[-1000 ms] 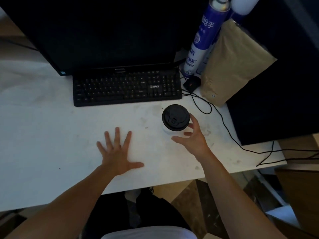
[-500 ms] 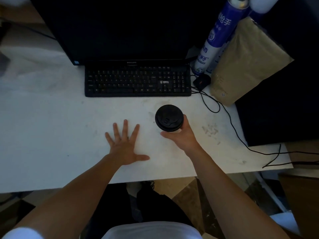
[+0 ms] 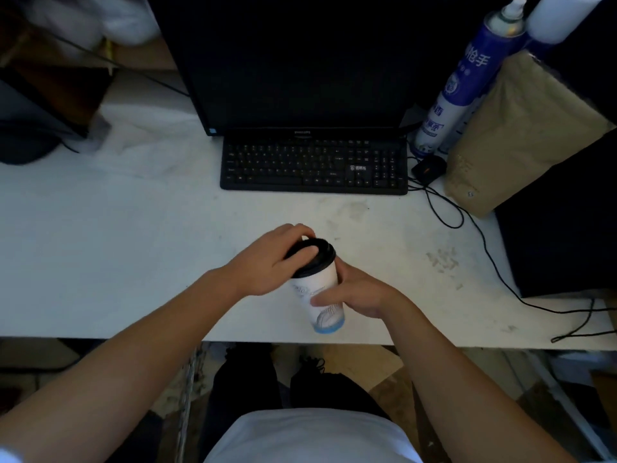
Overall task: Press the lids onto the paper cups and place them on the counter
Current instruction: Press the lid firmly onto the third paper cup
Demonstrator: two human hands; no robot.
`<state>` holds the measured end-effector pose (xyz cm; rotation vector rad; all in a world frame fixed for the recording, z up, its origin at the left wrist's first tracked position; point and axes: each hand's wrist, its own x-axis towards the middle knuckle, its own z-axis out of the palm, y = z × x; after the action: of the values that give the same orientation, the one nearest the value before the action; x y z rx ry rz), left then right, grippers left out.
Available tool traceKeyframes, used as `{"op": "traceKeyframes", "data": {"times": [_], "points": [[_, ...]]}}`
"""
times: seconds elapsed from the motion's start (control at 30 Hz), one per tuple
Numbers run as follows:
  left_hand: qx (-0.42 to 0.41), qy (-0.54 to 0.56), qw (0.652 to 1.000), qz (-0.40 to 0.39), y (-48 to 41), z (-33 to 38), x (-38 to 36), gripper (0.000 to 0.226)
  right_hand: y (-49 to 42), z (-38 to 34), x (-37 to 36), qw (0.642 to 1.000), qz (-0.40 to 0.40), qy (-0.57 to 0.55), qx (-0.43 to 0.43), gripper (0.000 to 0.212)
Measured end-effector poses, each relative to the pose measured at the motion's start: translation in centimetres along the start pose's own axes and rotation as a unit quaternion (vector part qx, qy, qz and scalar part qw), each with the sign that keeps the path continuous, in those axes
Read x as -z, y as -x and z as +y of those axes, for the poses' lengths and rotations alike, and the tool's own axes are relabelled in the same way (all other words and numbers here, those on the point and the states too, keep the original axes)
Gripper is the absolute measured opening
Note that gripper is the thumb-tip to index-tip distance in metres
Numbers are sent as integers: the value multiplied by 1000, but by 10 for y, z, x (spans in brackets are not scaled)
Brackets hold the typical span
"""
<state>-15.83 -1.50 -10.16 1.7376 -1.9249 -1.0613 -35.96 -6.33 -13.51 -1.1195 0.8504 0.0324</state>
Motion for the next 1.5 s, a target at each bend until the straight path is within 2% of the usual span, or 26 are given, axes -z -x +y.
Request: {"op": "traceKeyframes", "data": {"times": [0.1, 0.17, 0.27, 0.47, 0.67, 0.73, 0.8, 0.87, 0.93, 0.97, 1.07, 1.17, 1.23, 1.33, 1.5], "points": [[-18, -84, 996, -13, 11, 6, 7, 53, 4, -2, -12, 999, -36, 32, 4, 85], [-13, -109, 994, -14, 17, 11, 8, 56, 8, -6, -18, 998, -31, 49, 13, 78], [-31, -119, 992, 33, 22, 16, 5, 56, 9, -11, -24, 992, 38, 114, 48, 68], [-37, -113, 986, 113, 28, 23, 0, 59, 14, -15, -32, 969, 137, 178, 102, 74], [84, -111, 980, 145, 23, 38, -2, 62, 18, -18, -42, 951, 216, 184, 122, 79], [160, -99, 969, 159, 19, 44, -4, 57, 14, -21, -50, 931, 254, 228, 127, 81], [252, -61, 953, 156, 10, 44, -6, 54, 7, -21, -58, 895, 310, 289, 139, 81], [280, -76, 946, 141, 3, 38, -4, 66, 1, -19, -64, 886, 330, 288, 151, 81], [240, -143, 955, 104, 3, 33, -3, 81, 1, -18, -61, 908, 301, 254, 144, 81], [219, -156, 958, 100, 6, 32, -2, 80, 2, -19, -57, 924, 276, 229, 136, 80], [139, -126, 973, 134, 20, 33, 6, 55, 4, -24, -41, 959, 198, 176, 106, 77], [12, -127, 987, 95, 29, 29, 15, 60, 7, -31, -30, 968, 123, 195, 94, 74], [-33, -124, 989, 70, 31, 24, 19, 63, 10, -35, -25, 974, 77, 194, 88, 71], [-58, -118, 988, 84, 32, 24, 20, 61, 11, -37, -24, 977, 45, 188, 86, 71], [-35, -114, 987, 111, 32, 27, 19, 65, 9, -38, -28, 970, 77, 201, 115, 72]]}}
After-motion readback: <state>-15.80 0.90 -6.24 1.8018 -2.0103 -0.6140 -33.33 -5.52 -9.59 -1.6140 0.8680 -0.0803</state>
